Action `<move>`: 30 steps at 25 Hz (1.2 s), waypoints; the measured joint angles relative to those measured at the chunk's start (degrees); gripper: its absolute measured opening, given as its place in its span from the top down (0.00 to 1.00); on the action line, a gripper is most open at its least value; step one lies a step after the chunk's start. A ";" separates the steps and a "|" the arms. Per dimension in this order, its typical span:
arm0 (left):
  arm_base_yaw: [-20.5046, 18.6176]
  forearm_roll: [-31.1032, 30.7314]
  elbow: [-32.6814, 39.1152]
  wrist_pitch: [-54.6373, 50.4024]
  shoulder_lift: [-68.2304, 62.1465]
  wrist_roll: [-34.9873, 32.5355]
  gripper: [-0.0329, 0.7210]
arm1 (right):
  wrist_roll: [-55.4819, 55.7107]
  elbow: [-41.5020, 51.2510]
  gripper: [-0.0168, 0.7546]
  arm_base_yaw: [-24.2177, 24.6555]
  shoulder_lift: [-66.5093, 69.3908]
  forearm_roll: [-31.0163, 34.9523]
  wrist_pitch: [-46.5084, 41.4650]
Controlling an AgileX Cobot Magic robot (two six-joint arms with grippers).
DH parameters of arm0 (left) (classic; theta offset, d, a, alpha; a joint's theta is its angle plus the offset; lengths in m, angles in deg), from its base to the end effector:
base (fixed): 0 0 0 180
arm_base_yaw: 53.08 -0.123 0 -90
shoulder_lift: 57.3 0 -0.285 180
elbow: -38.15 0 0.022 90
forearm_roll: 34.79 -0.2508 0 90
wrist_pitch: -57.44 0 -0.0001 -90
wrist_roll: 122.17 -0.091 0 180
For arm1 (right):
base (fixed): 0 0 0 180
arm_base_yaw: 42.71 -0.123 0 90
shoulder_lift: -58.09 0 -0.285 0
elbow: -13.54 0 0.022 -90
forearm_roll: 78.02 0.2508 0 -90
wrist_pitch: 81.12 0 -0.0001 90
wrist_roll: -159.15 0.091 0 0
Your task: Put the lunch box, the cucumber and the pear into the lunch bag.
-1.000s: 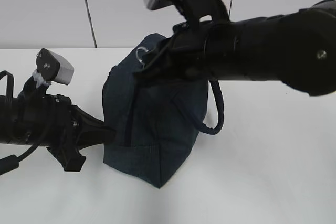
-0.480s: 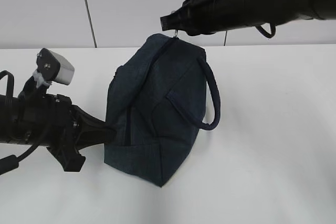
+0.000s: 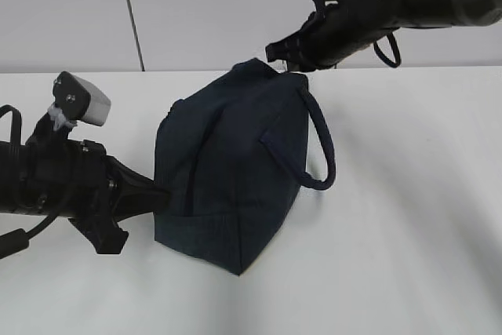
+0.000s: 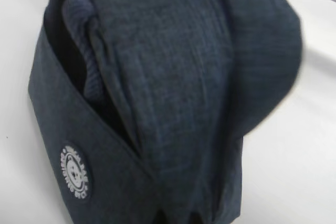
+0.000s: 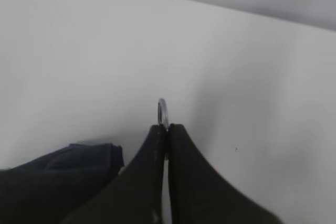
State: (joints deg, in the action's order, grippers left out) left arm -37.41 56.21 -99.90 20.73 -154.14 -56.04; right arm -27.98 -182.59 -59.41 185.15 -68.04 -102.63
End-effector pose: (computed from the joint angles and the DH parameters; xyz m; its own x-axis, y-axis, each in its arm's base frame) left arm 0.2399 -0.1239 0.1776 -0.4296 0.4408 -0.7881 0.8304 0.5357 -0.1531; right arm 0.4592 0.1438 0.2204 -0.6548 -0.1570 -0.7393 -0.3074 0.9490 0.0707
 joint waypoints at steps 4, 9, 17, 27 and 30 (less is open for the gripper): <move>0.00 0.06 0.00 0.00 0.00 0.00 0.95 | 0.00 -0.50 0.98 1.23 4.11 3.81 -1.86; 0.05 0.01 0.00 0.11 0.00 1.32 0.95 | -0.38 -1.25 0.97 1.58 4.89 6.38 -3.52; 0.05 -6.41 0.14 0.20 0.38 11.17 0.49 | -6.85 -6.95 0.30 1.79 -0.16 8.12 -10.18; 0.05 -40.26 0.18 3.62 15.87 48.08 0.44 | -8.63 -5.34 0.29 1.79 -12.43 8.12 -24.23; 0.05 -54.54 0.25 4.65 23.30 66.15 0.45 | -6.01 -0.16 0.30 1.79 -17.50 6.12 -27.35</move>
State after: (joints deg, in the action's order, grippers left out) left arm -37.36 1.67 -99.65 25.37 -130.85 10.11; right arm -33.99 -182.76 -57.62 167.65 -61.92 -129.98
